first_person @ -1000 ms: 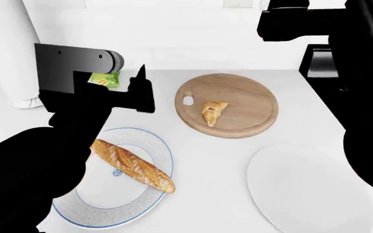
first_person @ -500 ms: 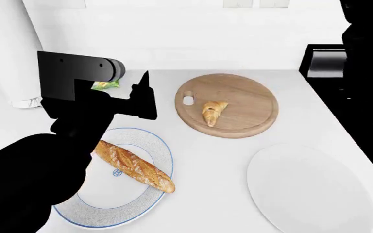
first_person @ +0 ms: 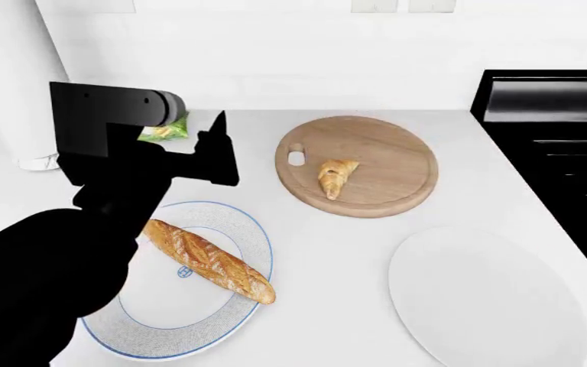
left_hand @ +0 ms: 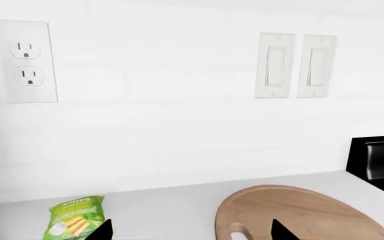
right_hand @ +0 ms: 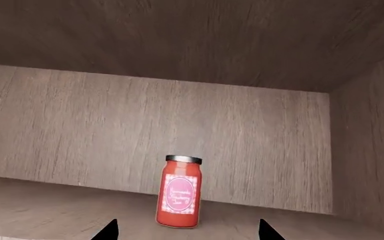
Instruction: From the different types of pastries on the counter, select a croissant and place it on the cutting board. Then retrieve a jar of jam from the cabinet and place it alongside the croissant on the cutting board.
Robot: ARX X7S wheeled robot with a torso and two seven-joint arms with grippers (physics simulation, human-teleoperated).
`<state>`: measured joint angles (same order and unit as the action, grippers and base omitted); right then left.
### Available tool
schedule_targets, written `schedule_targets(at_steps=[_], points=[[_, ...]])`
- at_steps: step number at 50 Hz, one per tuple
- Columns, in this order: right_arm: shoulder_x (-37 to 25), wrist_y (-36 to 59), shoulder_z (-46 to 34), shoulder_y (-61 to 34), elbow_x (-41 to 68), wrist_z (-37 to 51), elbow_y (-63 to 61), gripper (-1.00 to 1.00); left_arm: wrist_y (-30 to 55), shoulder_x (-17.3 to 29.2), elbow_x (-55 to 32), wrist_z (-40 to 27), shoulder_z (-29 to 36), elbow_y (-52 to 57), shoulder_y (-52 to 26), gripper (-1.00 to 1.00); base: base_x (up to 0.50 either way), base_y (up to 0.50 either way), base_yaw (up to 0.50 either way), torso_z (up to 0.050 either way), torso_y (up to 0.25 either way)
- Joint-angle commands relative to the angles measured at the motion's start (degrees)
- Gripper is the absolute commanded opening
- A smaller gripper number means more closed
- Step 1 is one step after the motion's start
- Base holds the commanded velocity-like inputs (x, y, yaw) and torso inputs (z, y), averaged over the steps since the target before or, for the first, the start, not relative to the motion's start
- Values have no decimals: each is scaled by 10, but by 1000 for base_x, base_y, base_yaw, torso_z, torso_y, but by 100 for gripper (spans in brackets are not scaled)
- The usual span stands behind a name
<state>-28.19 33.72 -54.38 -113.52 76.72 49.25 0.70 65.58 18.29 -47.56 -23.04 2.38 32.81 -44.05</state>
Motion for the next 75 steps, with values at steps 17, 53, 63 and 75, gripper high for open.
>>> schedule_targets(at_steps=[17, 53, 63, 75], points=[[105, -19, 4, -40, -25, -112, 271, 100, -23, 14, 12, 9, 24, -10, 7, 100, 0, 0, 0, 0, 0], [197, 20, -13, -155, -47, -170, 413, 100, 2, 32, -13, -15, 19, 9, -7, 100, 0, 0, 0, 0, 0], [159, 16, 5, -162, -56, -63, 329, 100, 7, 32, -28, -26, 3, 16, -7, 100, 0, 0, 0, 0, 0], [154, 12, 10, -151, -59, -60, 331, 100, -10, 34, -28, -19, 5, 23, 2, 100, 0, 0, 0, 2, 0]])
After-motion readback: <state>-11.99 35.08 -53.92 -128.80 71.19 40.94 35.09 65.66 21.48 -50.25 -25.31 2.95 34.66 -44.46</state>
